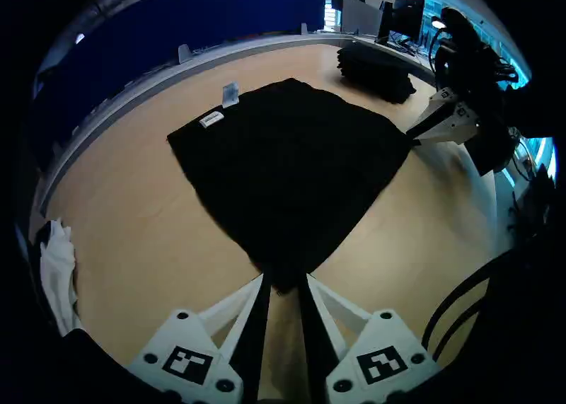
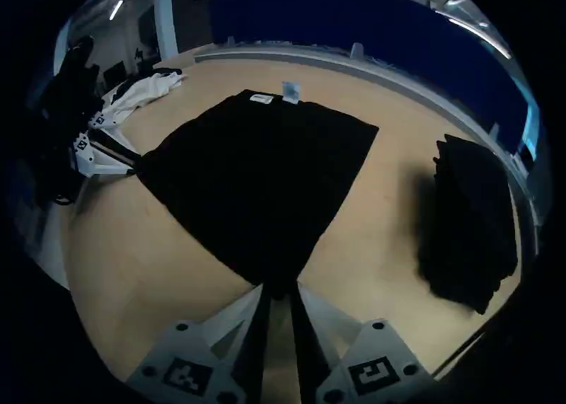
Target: Fold towel
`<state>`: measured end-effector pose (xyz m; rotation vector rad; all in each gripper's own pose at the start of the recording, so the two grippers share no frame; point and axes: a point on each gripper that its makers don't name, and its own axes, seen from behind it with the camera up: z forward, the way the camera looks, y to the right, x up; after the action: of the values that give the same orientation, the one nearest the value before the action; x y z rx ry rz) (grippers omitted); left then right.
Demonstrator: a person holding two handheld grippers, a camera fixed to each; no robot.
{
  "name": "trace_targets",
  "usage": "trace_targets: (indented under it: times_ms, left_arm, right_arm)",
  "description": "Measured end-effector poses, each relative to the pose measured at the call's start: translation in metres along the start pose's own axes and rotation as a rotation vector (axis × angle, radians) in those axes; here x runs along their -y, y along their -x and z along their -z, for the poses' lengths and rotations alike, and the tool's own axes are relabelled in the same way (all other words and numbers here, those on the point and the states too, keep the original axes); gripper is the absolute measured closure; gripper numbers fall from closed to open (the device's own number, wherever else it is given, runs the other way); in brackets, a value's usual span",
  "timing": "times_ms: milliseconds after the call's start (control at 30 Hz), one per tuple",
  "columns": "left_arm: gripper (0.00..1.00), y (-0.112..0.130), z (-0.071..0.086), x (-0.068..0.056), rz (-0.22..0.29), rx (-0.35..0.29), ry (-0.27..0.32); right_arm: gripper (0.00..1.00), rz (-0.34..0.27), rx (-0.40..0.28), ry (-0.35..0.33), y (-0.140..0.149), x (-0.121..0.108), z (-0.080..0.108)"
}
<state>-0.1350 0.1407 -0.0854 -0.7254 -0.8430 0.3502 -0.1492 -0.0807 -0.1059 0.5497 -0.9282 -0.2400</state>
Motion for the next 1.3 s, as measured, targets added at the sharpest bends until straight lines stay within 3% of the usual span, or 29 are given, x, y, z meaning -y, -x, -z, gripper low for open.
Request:
trace_targets:
  times_ms: [200,300,600,900,1100,1300]
  left_arm:
    - [0.83,0.001,0.0,-0.004,-0.044,0.002,-0.002]
    - [0.87,0.0,0.001,-0.005,-0.041,0.005,-0.003]
    - [0.9,-0.006,0.008,-0.004,0.043,0.003,0.023]
    - [0.91,-0.015,0.015,-0.004,0.05,-0.013,0.016]
    - [0.91,-0.022,0.029,-0.004,0.08,-0.032,0.009]
    - [0.91,-0.035,0.049,-0.003,0.142,-0.061,-0.002]
  right_arm:
    - [0.87,-0.021,0.003,-0.006,-0.003,-0.002,0.0]
    - [0.88,-0.014,-0.002,-0.009,-0.004,-0.001,0.002]
    - [0.88,-0.022,-0.025,-0.026,-0.013,-0.001,0.007]
    - [0.88,-0.013,-0.043,-0.027,-0.026,-0.001,0.016]
    - [0.88,-0.008,-0.062,-0.034,-0.037,0.003,0.032]
    - [0.88,-0.006,-0.079,-0.04,-0.049,0.008,0.051]
